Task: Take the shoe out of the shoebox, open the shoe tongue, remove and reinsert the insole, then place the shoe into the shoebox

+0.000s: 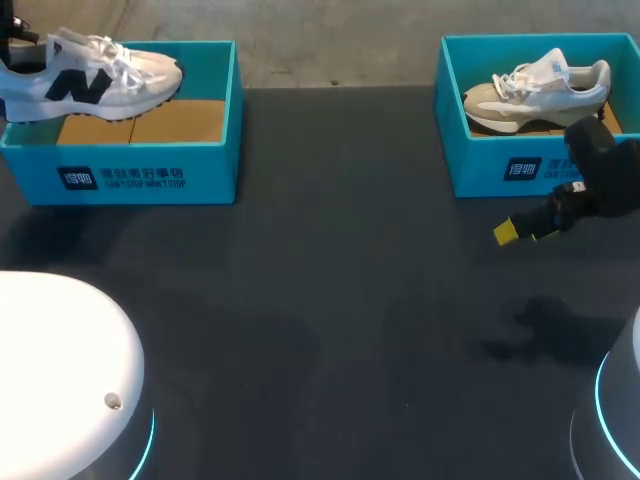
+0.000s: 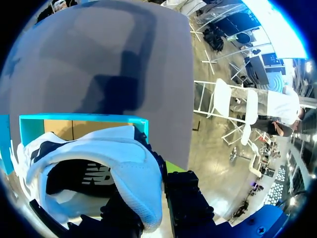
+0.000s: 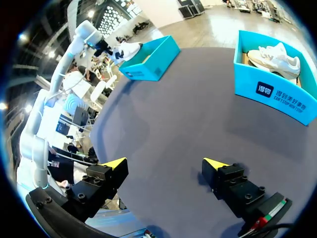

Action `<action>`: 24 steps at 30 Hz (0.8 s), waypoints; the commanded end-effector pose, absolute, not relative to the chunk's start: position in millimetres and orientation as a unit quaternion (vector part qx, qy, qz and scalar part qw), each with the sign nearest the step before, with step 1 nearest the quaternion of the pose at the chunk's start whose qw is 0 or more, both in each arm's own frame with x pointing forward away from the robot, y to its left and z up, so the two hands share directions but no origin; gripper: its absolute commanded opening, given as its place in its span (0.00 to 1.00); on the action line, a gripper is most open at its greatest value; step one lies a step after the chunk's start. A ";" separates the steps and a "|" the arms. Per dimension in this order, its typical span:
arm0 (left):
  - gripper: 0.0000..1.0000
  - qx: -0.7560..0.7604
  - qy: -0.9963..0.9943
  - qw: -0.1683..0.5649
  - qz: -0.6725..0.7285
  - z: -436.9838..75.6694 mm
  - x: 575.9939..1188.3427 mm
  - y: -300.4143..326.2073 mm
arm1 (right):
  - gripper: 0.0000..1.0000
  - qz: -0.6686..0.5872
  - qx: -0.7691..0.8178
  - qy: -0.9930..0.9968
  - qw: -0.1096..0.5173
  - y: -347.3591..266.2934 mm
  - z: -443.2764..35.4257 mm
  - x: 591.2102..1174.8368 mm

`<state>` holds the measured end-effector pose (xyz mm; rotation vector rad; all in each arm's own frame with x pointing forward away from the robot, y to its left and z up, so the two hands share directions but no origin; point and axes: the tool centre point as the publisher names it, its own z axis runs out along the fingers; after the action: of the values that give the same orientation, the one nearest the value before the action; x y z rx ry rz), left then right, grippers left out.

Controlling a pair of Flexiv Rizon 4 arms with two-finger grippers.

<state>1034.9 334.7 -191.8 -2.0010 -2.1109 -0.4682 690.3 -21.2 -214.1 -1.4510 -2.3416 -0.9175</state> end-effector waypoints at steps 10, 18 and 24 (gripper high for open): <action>0.00 -0.720 -0.670 0.095 -0.155 -200.2 1049.4 325.9 | 1.00 -0.313 -0.497 -0.801 0.118 -20.7 -214.5 690.3; 0.00 -0.737 -0.656 0.088 -0.140 -206.4 1059.8 322.0 | 1.00 -0.313 -0.497 -0.801 0.118 -20.7 -214.5 690.3; 0.00 -0.745 -0.646 0.094 -0.134 -218.3 1070.8 317.4 | 1.00 -0.313 -0.497 -0.801 0.118 -20.7 -214.5 690.3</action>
<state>1062.1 318.1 -213.4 -2.2142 -1.9227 -0.4073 690.3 -21.2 -214.1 -1.4511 -2.3416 -0.9175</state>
